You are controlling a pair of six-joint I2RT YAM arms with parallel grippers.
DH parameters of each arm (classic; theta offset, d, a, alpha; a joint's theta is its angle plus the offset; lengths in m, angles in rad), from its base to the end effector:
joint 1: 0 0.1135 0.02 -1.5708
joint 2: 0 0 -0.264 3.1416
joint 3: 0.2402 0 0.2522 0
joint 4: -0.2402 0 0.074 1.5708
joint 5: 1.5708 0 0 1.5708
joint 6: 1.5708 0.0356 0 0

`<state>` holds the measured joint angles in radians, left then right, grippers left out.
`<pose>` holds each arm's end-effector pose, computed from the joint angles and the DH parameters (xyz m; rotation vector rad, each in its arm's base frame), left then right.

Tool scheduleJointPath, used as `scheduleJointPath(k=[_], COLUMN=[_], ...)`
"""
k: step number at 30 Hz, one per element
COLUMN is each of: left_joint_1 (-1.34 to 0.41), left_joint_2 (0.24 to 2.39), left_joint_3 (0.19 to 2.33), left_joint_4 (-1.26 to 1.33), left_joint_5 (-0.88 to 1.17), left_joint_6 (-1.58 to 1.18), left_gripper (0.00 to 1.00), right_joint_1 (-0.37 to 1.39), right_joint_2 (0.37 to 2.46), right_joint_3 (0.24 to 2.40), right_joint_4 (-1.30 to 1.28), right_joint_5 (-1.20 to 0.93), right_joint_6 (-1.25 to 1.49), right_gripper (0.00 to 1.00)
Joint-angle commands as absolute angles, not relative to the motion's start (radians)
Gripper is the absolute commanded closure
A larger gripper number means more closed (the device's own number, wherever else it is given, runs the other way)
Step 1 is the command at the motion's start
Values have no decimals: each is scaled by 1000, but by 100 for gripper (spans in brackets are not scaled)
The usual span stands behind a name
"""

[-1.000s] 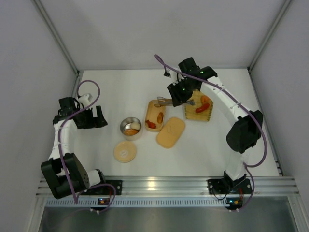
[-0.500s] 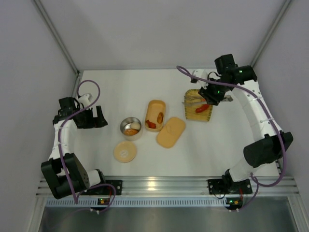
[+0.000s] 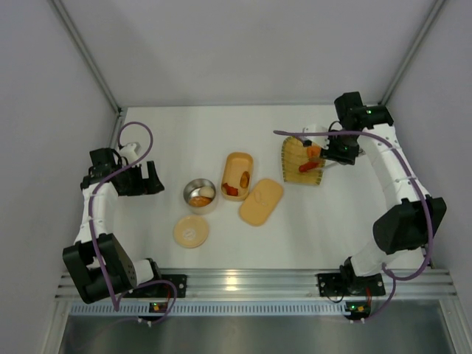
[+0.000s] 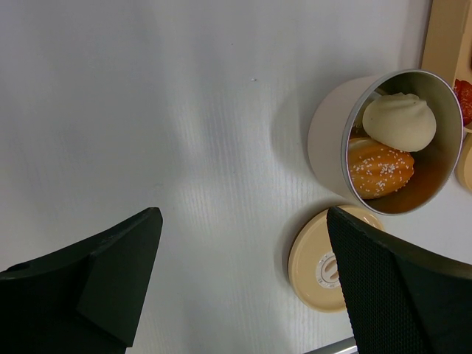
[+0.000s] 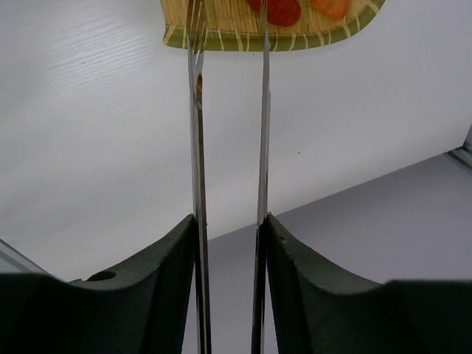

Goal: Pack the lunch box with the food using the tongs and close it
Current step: Pick up the fake food from the plate.

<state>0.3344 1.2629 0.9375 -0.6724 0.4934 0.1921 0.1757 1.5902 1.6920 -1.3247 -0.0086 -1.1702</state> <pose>0.2402 0.0656 0.2551 0.0071 2.4449 -0.4060 0.2954 0.0528 0.3590 -1.7613 2.2063 -0.2260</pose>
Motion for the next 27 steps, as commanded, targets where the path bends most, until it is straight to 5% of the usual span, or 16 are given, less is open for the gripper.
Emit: scheduleJointPath(k=[1, 27], left_joint_1=[342, 342], left_joint_2=[1250, 1264], left_joint_3=[927, 928], left_joint_4=[-624, -623], left_joint_5=[515, 511], left_joint_6=[190, 187], left_gripper=[2, 2], right_joint_1=[167, 253], right_joint_2=[1545, 1618], right_joint_3=[1667, 1583], right_joint_4=[-1347, -1080], right_joint_5=[66, 109], right_joint_6=[-1247, -1157], right_gripper=[60, 59])
